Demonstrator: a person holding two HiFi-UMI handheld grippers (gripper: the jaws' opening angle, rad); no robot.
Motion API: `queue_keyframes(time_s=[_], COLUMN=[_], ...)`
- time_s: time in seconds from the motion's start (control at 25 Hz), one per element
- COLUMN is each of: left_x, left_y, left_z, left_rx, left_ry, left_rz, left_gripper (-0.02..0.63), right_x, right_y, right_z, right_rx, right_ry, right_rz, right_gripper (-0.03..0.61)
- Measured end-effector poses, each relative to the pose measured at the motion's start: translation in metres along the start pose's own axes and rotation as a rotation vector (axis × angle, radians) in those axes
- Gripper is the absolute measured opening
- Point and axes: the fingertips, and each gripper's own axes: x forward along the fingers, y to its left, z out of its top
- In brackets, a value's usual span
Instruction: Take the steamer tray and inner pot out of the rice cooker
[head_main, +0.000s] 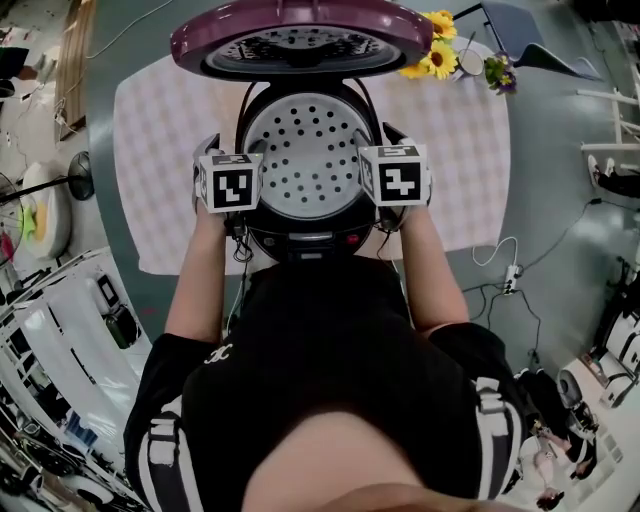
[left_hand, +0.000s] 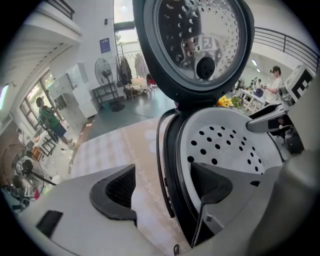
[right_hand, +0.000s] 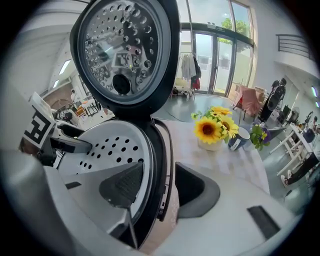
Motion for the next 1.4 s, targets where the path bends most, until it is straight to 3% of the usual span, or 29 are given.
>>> queue_keyframes(time_s=[0.4,0.68,1.08,1.4], left_x=[-0.022,-0.045,-0.079,-0.104], left_y=[-0.007,-0.015,-0.032,-0.043], left_z=[0.007,0.024,0.028,0.035], left_rx=[0.007,-0.009,-0.004,0.01], left_ry=[-0.042,-0.142,-0.236,-0.291], left_rz=[-0.018,-0.034,-0.136,-0.17], left_gripper=[0.267,0.198,0.019,0.015], right_x=[-0.024,-0.048,-0.078,-0.11], right_y=[0.005,0.01,0.029,0.03], right_z=[0.01,0.022,0.029,0.027], right_rx=[-0.021,-0.042,-0.09,-0.083], right_ry=[-0.103,-0.179,-0.252,-0.312], right_rz=[-0.053,-0.058,-0.08,-0.125], right_gripper=[0.159,0.09,0.043,0.041])
